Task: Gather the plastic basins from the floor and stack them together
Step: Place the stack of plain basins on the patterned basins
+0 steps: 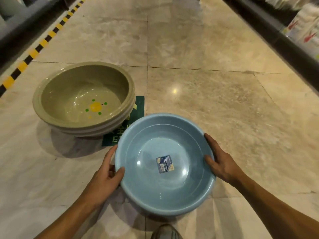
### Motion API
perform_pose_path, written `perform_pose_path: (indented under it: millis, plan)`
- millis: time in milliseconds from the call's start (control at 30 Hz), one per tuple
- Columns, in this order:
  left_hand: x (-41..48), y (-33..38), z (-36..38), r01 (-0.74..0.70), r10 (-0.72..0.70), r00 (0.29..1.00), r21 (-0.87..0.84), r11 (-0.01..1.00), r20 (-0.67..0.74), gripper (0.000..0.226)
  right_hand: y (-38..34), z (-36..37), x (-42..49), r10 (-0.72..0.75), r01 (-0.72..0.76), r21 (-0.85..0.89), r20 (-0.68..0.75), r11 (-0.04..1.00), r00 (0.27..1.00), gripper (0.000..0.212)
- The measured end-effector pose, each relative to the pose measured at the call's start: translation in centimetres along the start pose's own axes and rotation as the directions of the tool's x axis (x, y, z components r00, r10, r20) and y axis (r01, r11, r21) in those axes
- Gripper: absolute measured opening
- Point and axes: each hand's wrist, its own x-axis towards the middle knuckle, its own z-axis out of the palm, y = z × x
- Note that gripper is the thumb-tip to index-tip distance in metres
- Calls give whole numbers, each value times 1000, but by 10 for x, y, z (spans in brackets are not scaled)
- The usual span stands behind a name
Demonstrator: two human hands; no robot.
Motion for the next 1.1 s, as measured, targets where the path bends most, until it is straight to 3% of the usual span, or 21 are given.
perform_pose_path:
  millis: [433, 700, 933, 1100]
  plan:
    - [-13, 32, -26, -168, 161, 981, -59, 984, -108, 69, -62, -46, -3, -44, 47, 12, -171, 999, 984, 68]
    - [-45, 40, -72, -245, 233, 944, -20, 969, -232, 60, -131, -48, -8, -65, 70, 31, -145, 997, 987, 66]
    - [-106, 17, -138, -156, 141, 927, -15, 988, -347, 58, -196, 1, 1, -170, 170, 17, -30, 985, 985, 58]
    - [-157, -7, -199, -147, 126, 856, -1, 989, -501, 56, -273, 53, 33, -316, 317, 0, 78, 948, 945, 60]
